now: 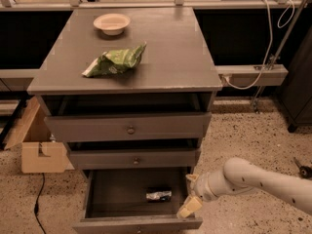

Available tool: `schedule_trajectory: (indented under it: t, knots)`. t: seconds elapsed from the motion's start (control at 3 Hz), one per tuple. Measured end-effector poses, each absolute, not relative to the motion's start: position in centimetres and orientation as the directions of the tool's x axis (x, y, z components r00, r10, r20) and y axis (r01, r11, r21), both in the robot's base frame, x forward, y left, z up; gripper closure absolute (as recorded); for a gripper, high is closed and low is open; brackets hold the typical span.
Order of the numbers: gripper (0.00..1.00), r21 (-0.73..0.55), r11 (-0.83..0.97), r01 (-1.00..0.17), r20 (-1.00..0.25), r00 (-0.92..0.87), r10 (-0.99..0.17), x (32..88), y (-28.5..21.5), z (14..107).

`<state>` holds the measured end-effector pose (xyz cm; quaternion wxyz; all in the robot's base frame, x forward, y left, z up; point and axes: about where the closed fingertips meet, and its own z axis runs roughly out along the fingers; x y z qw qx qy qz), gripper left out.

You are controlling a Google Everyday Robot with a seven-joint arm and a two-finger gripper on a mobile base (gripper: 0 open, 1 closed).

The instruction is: Pick redbull can from bottom drawer and place on counter

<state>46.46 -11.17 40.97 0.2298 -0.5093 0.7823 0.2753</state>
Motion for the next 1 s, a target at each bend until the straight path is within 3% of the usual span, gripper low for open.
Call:
schedule_trajectory:
  t: [0.33,1.0]
  knots:
    - [0.00,0.197,0.330,-0.923,-0.640,-0.376,-0.670,46.5,-11.2,41.0]
    - [0.00,0.151,0.233,-0.961,-0.633,-0.276,-0.723,49.1,-9.3,32.2]
